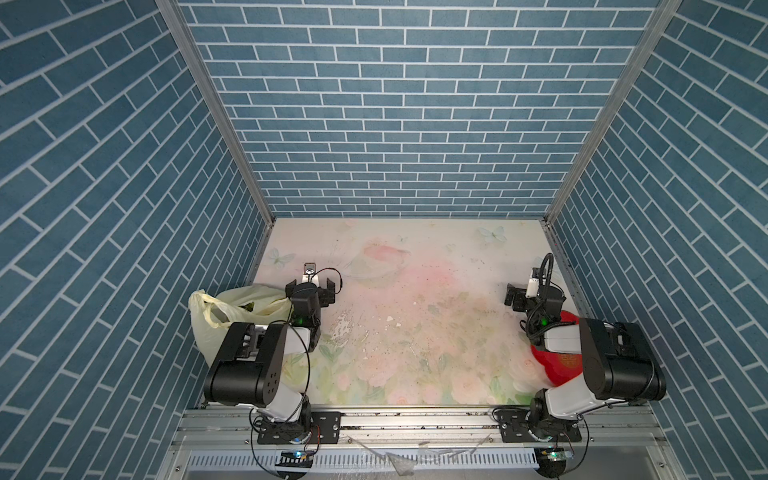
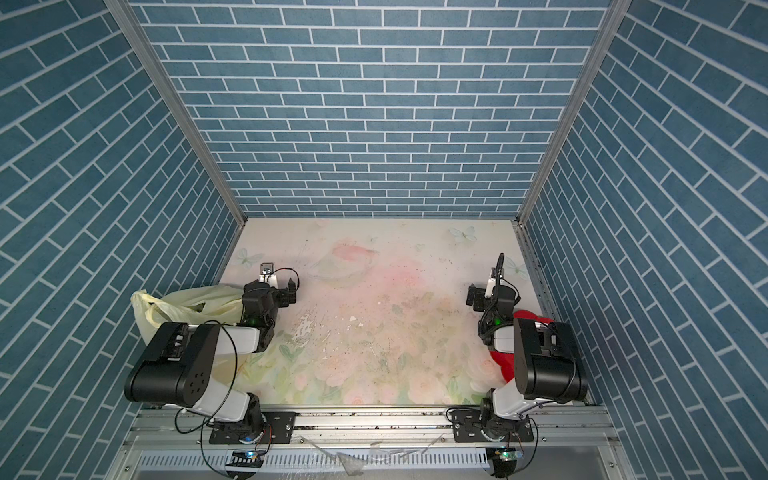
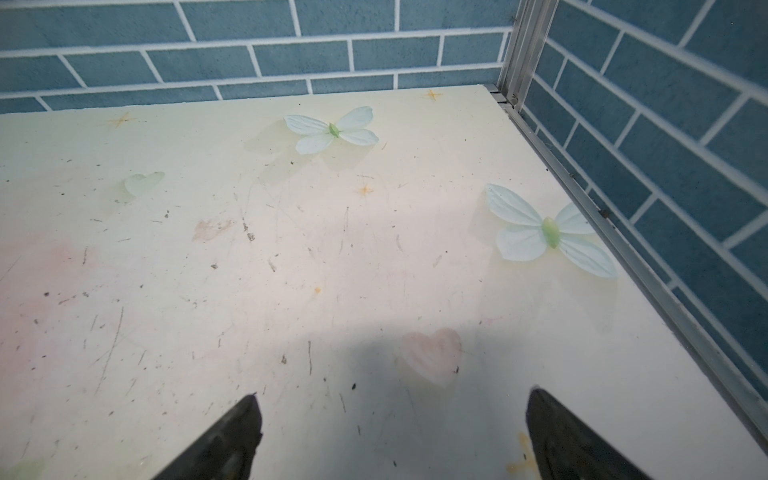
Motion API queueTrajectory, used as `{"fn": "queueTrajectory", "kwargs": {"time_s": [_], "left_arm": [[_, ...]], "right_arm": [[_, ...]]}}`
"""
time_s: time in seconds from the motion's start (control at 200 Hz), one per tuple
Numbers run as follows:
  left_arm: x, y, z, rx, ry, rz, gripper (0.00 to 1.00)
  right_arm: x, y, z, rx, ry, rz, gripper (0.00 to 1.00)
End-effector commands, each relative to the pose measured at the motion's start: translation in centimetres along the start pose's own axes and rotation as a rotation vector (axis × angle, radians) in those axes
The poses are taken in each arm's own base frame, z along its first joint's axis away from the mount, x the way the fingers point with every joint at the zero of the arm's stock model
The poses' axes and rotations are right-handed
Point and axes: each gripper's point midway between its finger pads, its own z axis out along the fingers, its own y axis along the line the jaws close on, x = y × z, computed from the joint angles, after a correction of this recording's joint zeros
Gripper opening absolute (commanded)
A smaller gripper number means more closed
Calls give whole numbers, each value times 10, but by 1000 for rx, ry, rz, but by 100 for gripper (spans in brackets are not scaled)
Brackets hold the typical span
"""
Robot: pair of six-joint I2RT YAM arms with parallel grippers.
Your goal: Take the fake fruits out of the plastic bag
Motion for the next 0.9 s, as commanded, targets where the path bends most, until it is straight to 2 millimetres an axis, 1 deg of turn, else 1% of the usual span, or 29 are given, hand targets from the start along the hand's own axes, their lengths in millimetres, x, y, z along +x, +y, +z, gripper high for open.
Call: {"fn": "queueTrajectory", "kwargs": {"time_s": [0.0,0.21,0.265,0.315,0.365,0.445,0.5,0.51,0.605,0.65,0.71,0.745,0.755,0.77,0.78,0.81,0.82,0.84,0.855,0.89,0.895], "left_arm": [[0,-1,0,9,0,-9,99],[0,0,-1,2,-5,-7,99],[-4,-2,-2,6,2,1,99],[-11,-1,-5,6,2,10,99],[-20,-2,-9,-3,26,32,99],[-42,-6,-17,-16,49,71,99],[-60,-9,-25,-25,17,47,99],[-62,-9,-27,-23,9,40,99],[-90,-18,-45,0,-54,3,99],[-103,-22,-53,8,-70,-20,99],[-123,-25,-64,25,-86,-74,99],[-133,-23,-70,21,-79,-123,99],[-132,-22,-71,20,-70,-134,99],[-143,-21,-74,19,-78,-157,99],[-144,-21,-75,21,-68,-162,99],[-156,-19,-80,30,-62,-179,99],[-156,-19,-82,33,-54,-180,100],[-165,-19,-86,42,-54,-187,99],[-168,-19,-89,49,-48,-191,99],[-182,-16,-97,58,-51,-203,99],[-183,-15,-99,58,-49,-205,99]], "right_arm": [[-18,1,5,-9,-42,-9,99],[-17,1,4,-8,-42,-9,99],[-18,4,4,-22,-46,-18,99],[-19,10,1,-53,-59,-32,99],[-23,11,-4,-61,-73,-38,99],[-30,11,-11,-61,-93,-35,99],[-34,11,-15,-64,-92,-37,99],[-37,12,-16,-64,-98,-39,99],[-48,13,-25,-69,-89,-45,99],[-58,15,-31,-73,-100,-44,99],[-75,16,-41,-77,-129,5,99],[-85,17,-47,-89,-143,38,99],[-86,18,-48,-92,-142,46,99],[-93,18,-51,-97,-153,57,99],[-96,19,-52,-102,-157,66,99],[-106,21,-57,-114,-166,86,99],[-108,22,-58,-116,-164,93,99],[-113,21,-61,-117,-163,109,99],[-120,22,-64,-119,-169,124,99],[-126,21,-68,-121,-162,151,99],[-130,22,-70,-123,-165,160,99]]}}
